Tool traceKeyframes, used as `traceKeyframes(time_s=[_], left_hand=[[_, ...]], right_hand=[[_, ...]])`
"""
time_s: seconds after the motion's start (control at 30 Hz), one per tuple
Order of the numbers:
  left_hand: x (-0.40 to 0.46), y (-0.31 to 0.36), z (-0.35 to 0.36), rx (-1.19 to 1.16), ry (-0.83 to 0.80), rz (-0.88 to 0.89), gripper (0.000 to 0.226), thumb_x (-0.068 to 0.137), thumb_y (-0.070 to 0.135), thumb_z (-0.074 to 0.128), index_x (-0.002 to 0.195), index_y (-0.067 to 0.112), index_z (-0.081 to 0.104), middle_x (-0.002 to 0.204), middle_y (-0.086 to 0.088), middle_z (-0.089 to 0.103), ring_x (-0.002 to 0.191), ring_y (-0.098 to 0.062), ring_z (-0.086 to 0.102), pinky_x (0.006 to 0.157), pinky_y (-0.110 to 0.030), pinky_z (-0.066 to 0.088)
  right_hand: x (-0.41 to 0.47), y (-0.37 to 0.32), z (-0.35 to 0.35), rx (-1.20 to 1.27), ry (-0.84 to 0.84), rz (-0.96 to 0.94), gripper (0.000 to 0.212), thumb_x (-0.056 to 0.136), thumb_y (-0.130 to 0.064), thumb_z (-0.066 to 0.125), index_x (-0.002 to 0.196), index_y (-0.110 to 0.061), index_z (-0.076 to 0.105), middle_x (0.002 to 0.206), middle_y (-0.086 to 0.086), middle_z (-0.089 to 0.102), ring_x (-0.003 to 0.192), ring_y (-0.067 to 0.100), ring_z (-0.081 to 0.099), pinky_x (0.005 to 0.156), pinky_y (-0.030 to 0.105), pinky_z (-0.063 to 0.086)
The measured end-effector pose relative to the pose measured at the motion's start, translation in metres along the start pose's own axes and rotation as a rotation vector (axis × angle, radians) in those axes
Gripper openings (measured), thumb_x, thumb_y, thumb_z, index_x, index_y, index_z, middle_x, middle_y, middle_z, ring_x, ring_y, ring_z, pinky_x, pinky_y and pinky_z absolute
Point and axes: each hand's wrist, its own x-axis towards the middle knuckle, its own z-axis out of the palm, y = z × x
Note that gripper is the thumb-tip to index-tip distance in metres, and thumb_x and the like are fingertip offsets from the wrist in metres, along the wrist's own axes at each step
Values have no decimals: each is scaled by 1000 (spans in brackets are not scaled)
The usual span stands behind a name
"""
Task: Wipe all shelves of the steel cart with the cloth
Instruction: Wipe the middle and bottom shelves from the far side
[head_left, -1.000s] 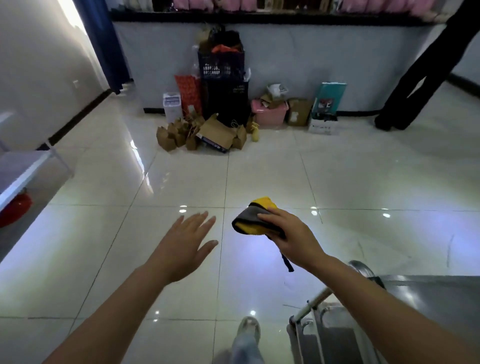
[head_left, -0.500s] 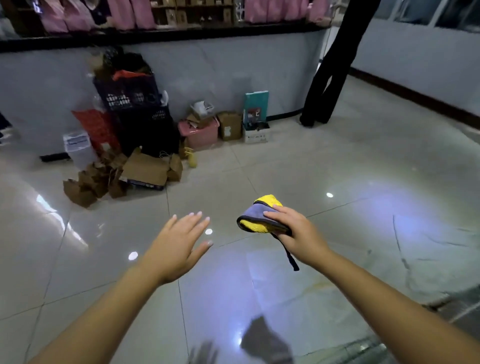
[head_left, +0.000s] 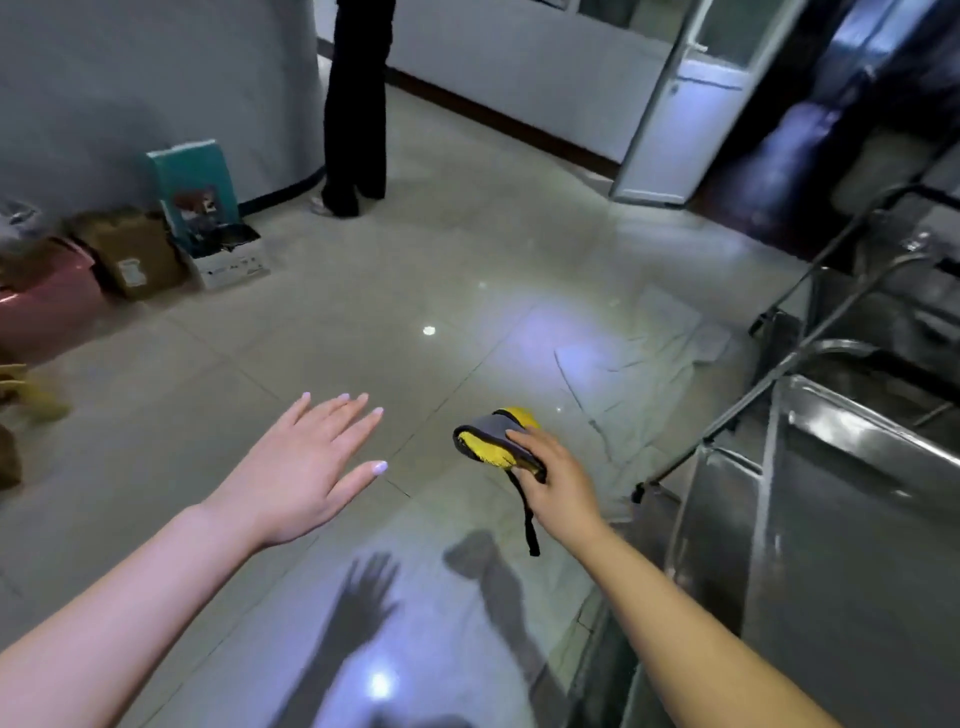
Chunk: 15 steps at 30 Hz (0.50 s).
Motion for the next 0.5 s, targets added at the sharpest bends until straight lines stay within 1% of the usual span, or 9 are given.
traceKeyframes(time_s=[0.1, 0.13, 0.17, 0.2, 0.27, 0.3, 0.33, 0.43, 0.5], left_hand=[[65, -8, 5, 8, -46, 127, 107, 70, 70, -30, 152, 23, 18, 159, 0, 19, 147, -15, 15, 120, -38, 6], [89, -6, 8, 8, -61, 176, 108, 68, 71, -32, 153, 23, 15, 160, 0, 17, 147, -15, 14, 120, -37, 6], [114, -2, 12, 8, -77, 223, 105, 69, 72, -29, 152, 24, 14, 160, 1, 17, 147, -14, 14, 120, -37, 6], [140, 4, 17, 11, -85, 266, 98, 74, 73, -21, 152, 24, 14, 160, 1, 17, 146, -14, 15, 120, -37, 6], [193, 17, 28, 3, -99, 341, 76, 90, 67, 8, 151, 25, 16, 159, 0, 18, 145, -14, 18, 119, -37, 8], [218, 26, 33, -9, -108, 379, 69, 93, 63, 20, 151, 24, 17, 159, -1, 19, 145, -15, 19, 119, -37, 8], [243, 36, 38, -16, -112, 418, 67, 95, 60, 26, 152, 24, 17, 159, -1, 19, 145, -16, 20, 119, -37, 9], [313, 66, 48, 42, -133, 534, 69, 96, 60, 21, 153, 23, 9, 161, -1, 13, 147, -17, 14, 119, -38, 6], [353, 85, 52, 106, -140, 620, 69, 96, 60, 16, 153, 22, 3, 161, -1, 8, 148, -17, 9, 120, -38, 2]], right_hand=[[12, 14, -8, 11, 94, 128, 44, 87, -2, 63, 129, -17, 60, 141, 5, 50, 133, 17, 43, 109, 16, 27], [16, 22, -13, 11, 129, 162, 45, 87, -1, 63, 129, -17, 60, 140, 6, 50, 133, 18, 43, 109, 18, 28], [21, 30, -20, 2, 164, 193, 45, 87, -2, 64, 129, -17, 60, 140, 6, 50, 133, 17, 43, 108, 16, 27], [26, 40, -27, -12, 197, 224, 45, 87, -2, 64, 129, -18, 60, 141, 6, 50, 132, 17, 44, 107, 15, 26], [37, 62, -42, -33, 258, 292, 45, 87, -4, 65, 129, -18, 60, 140, 5, 50, 131, 17, 44, 106, 15, 26], [42, 74, -49, -36, 290, 327, 45, 87, -4, 65, 129, -18, 60, 140, 5, 51, 131, 18, 44, 106, 17, 28], [48, 86, -58, -41, 326, 347, 44, 87, -3, 65, 129, -17, 60, 138, 5, 52, 130, 19, 46, 106, 20, 31], [66, 120, -88, -27, 415, 403, 44, 86, -3, 67, 127, -17, 60, 130, -2, 56, 122, 16, 53, 99, 13, 35], [76, 140, -107, -35, 447, 478, 43, 88, -8, 67, 128, -22, 59, 129, -5, 56, 118, 14, 54, 97, 19, 39]])
